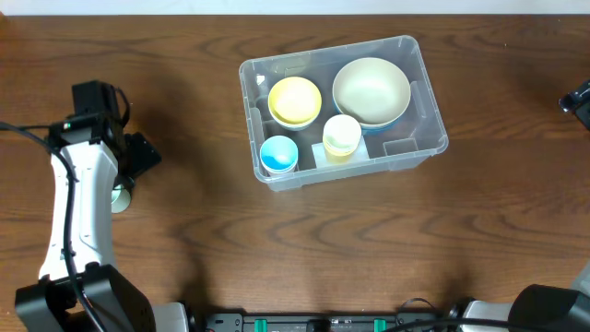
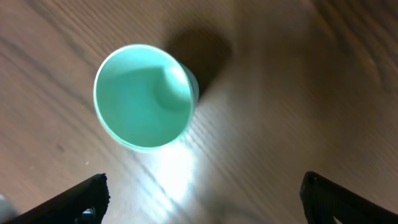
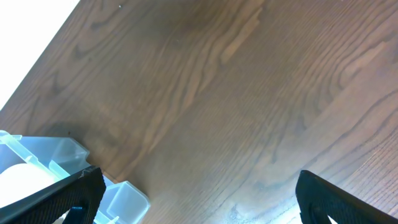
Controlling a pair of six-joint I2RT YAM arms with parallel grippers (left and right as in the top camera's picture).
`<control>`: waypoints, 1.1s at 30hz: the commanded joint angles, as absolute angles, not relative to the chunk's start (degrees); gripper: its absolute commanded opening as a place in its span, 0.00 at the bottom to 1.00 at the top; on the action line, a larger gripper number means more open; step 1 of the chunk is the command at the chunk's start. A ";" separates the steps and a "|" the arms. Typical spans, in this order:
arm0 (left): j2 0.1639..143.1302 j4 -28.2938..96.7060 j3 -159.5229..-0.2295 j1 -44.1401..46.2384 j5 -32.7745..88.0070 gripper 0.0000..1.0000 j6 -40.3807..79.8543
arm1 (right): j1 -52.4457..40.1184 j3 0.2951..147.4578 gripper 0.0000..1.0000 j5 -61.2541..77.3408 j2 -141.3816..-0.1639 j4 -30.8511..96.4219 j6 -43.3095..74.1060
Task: Pack container
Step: 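Move the left gripper back to the teal cup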
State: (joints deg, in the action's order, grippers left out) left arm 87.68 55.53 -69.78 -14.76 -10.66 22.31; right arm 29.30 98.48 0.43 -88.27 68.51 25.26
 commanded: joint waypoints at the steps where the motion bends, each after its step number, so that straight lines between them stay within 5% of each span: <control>1: 88.12 52.31 -65.82 -15.46 -10.55 0.98 22.83 | 29.93 98.45 0.99 0.45 -88.31 68.60 25.91; 13: 89.86 38.17 -55.07 -15.46 -10.59 0.99 22.81 | 29.93 98.45 0.99 0.45 -88.31 68.60 25.91; 19: 89.86 36.07 -55.07 -15.46 -10.59 0.84 22.81 | 29.91 98.45 0.99 0.45 -88.31 68.60 25.89; 33: 86.98 36.47 -61.08 -15.31 -1.28 0.84 12.47 | 29.95 98.45 0.99 0.45 -88.31 68.60 25.91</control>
